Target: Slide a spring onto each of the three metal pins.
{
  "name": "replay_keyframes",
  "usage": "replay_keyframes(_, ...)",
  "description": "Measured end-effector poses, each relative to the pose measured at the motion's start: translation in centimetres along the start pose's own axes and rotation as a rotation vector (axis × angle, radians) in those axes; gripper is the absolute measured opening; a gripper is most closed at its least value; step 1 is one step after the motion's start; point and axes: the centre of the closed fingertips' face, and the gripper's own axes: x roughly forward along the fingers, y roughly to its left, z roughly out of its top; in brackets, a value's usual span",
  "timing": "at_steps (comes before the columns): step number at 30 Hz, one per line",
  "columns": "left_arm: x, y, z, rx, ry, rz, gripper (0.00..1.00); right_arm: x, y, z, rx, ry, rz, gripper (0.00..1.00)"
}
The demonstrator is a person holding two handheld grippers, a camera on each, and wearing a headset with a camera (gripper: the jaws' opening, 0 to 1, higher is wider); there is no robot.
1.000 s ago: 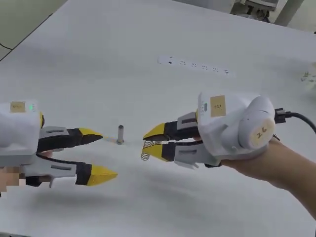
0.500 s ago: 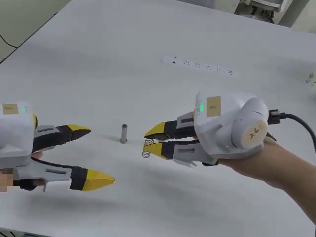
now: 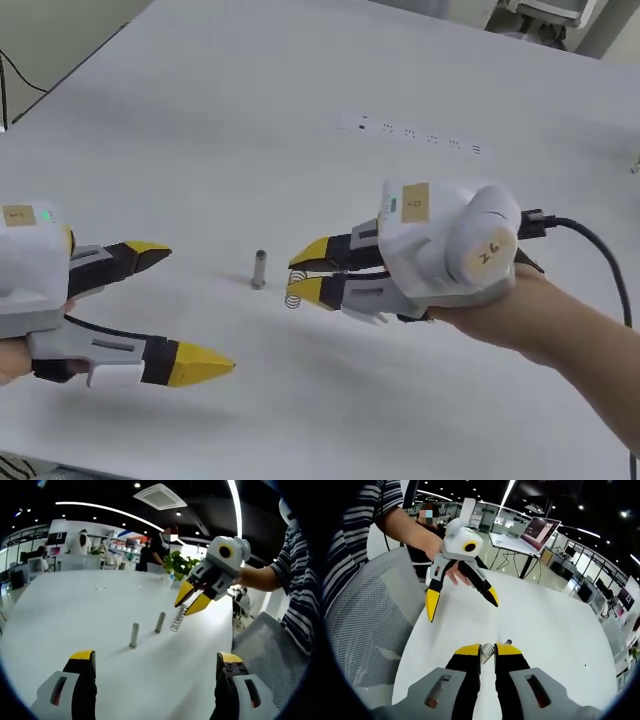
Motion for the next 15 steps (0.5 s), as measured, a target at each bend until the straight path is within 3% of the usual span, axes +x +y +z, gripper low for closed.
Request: replay_keyframes(15,-0.6,0.2,-0.3,-0.029,0.0,0.018,0.98,1.3,-1.6,0.4,-0.021,-0.002,-0.034,0.07)
